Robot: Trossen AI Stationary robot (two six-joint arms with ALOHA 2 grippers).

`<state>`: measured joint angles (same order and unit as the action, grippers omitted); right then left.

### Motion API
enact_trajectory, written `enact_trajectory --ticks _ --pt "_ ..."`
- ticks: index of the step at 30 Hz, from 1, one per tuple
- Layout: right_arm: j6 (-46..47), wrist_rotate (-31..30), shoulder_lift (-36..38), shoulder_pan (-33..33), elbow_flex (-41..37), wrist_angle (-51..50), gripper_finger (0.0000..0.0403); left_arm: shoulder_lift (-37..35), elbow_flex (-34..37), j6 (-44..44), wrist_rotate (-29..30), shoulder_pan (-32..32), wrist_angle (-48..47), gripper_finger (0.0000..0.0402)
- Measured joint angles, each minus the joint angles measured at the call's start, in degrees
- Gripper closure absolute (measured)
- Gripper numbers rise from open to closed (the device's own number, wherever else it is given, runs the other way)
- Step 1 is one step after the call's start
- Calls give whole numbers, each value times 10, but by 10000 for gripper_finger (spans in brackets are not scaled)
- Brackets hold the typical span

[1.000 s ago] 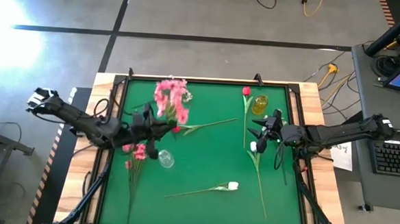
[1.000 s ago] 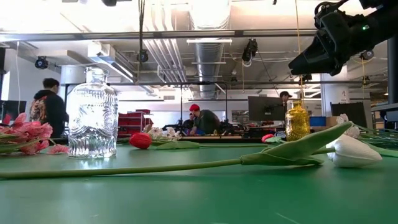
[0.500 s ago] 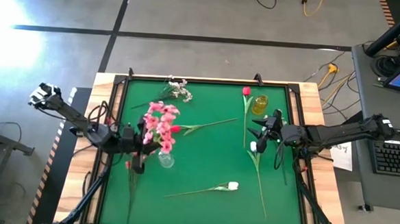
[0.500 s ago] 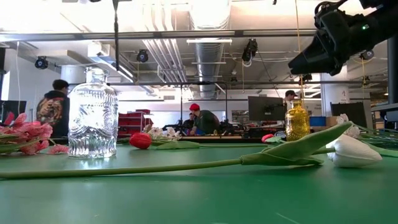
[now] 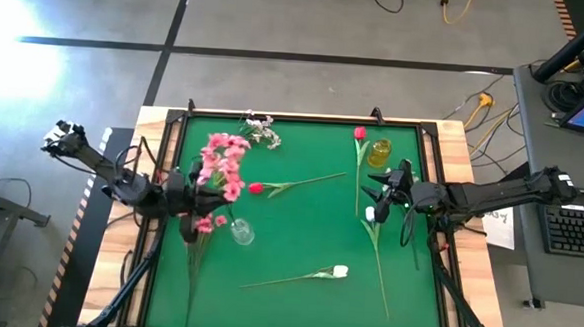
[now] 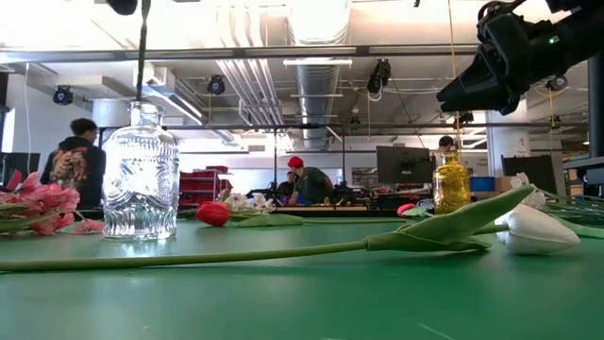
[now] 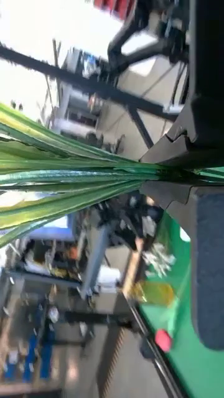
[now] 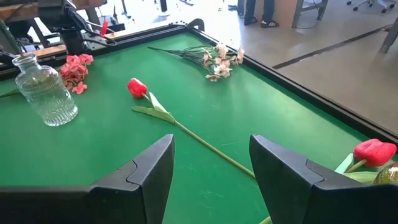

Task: Sort flowers into vase by color
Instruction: Put the top pink flowers into the transparent vase

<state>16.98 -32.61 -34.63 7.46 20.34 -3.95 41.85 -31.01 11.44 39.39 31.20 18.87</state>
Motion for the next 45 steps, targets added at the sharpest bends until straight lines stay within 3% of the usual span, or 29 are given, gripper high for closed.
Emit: enact_trajectory --ticks 3,11,27,45 --pt "0 0 0 0 0 0 202 -2 3 13 28 0 2 401" --pt "0 0 0 0 0 0 202 10 3 12 36 0 -9 401" --pt "-3 0 0 0 0 0 202 114 7 66 38 0 -33 399" --pt "-1 15 0 0 0 0 202 161 7 144 79 0 -52 277"
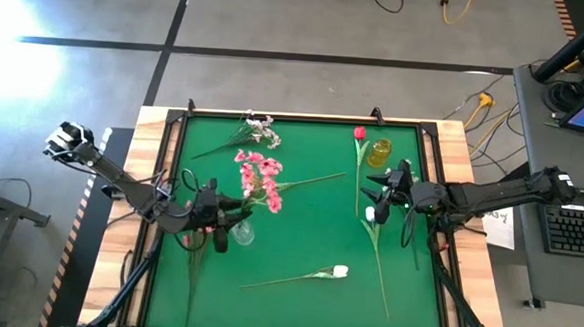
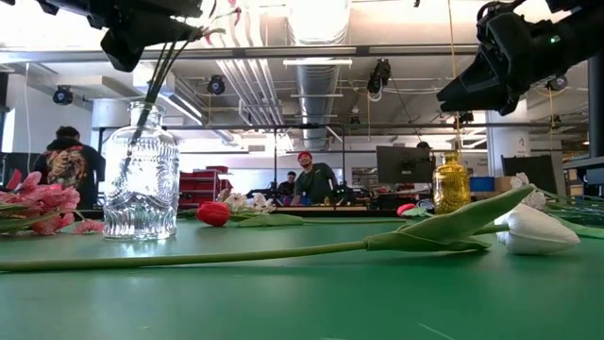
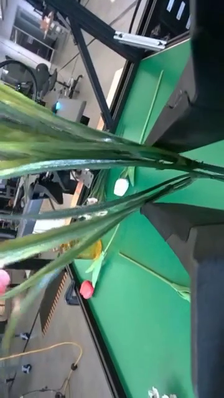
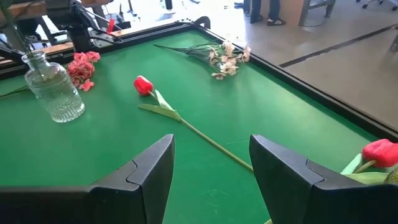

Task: Sort flowers into vase by color
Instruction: Put the top pink flowers into the transparent vase

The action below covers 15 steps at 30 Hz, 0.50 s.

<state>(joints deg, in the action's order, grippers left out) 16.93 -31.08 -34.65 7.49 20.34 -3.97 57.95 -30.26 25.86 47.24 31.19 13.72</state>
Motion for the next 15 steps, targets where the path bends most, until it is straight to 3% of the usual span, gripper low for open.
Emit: enact_trajectory --ticks 7,15 --pt "0 0 0 0 0 0 202 -9 0 2 0 0 -2 237" --pt "0 0 0 0 0 0 202 -17 0 16 -2 1 -21 216"
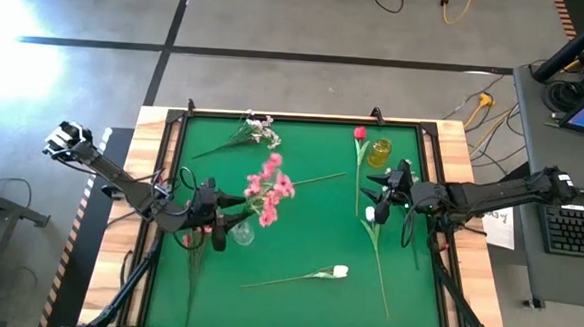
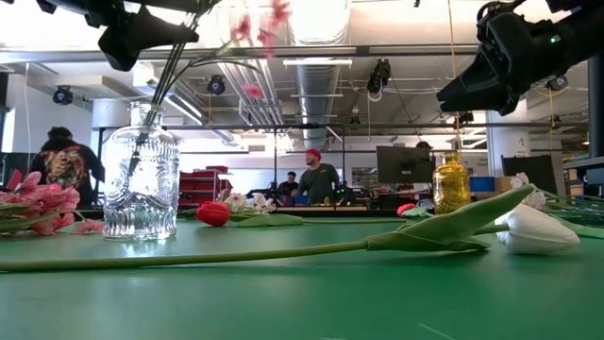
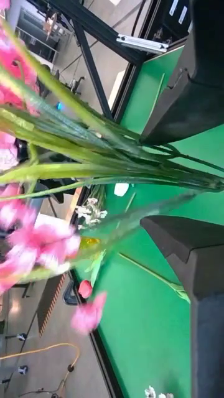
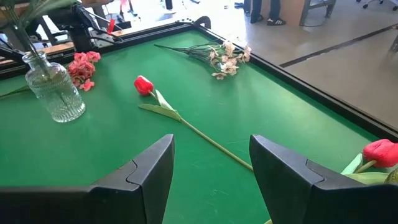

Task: Sort flowers into vase by color
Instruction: Put the top pink flowers into the transparent vase, then put the left red flowers into the transparent vase

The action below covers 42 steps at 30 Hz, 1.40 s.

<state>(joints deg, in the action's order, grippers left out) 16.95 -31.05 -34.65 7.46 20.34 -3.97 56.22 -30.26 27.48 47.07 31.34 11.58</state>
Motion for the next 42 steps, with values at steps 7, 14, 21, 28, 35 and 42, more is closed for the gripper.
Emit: enact_trajectory --ticks 7,14,21,28,35,42 --pt "5 0 0 0 0 0 202 -2 0 36 -1 1 -31 200" --pt "7 0 0 0 0 0 202 -9 0 66 -1 1 -59 161" --pt "17 1 0 0 0 0 202 -47 0 75 -62 1 -84 133" --pt "17 2 0 0 0 0 202 -95 0 101 -76 1 -159 138" --pt "26 28 0 0 0 0 202 -130 -18 127 -68 1 -233 142" --pt "-28 32 -5 0 0 4 197 -132 -31 80 21 -3 -236 142"
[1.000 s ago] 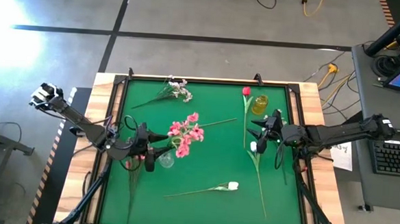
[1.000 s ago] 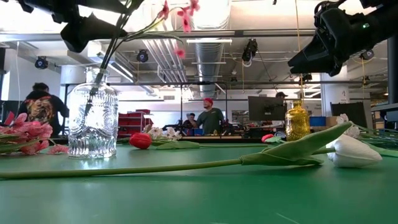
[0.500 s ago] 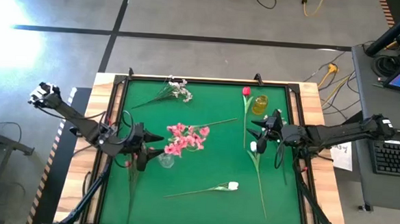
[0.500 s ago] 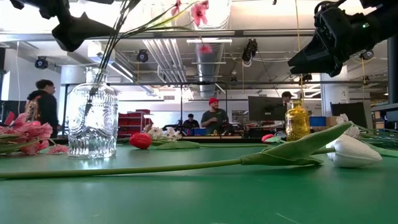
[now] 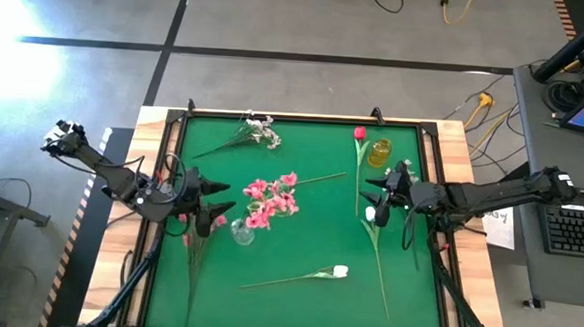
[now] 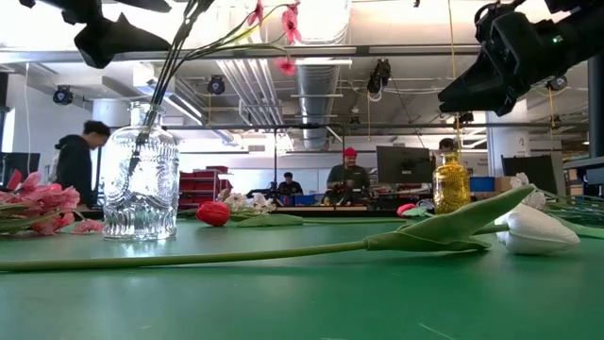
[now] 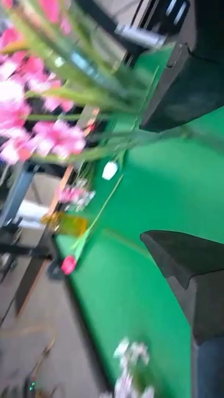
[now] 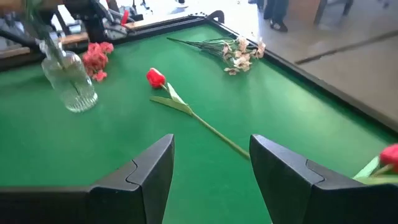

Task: Sort flowers into vase by color
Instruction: Put the left red flowers into the transparent vase

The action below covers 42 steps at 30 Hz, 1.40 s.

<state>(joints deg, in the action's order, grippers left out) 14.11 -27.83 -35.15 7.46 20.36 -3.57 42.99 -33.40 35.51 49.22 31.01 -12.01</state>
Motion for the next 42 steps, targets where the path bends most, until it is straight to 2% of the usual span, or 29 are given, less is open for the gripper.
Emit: enact_trajectory --ticks 7,13,18,24,31,38,42 --pt "-83 -7 -35 0 23 55 143 0 -8 -6 10 -36 -27 142" --pt "-118 -7 -108 -2 77 52 112 -8 -29 -9 21 -59 -141 142" --pt "-133 -7 -183 -12 131 33 118 -8 -60 -1 56 -62 -201 142" --pt "-149 14 -255 -21 171 19 128 -8 -75 5 57 -62 -240 142" --pt "-148 29 -314 -23 186 23 127 -10 -78 17 53 -62 -287 142" --pt "-108 28 -365 -23 187 43 130 -16 -78 10 53 -62 -307 142" --pt "-108 28 -397 -27 187 89 135 -18 -77 1 37 -62 -313 142"
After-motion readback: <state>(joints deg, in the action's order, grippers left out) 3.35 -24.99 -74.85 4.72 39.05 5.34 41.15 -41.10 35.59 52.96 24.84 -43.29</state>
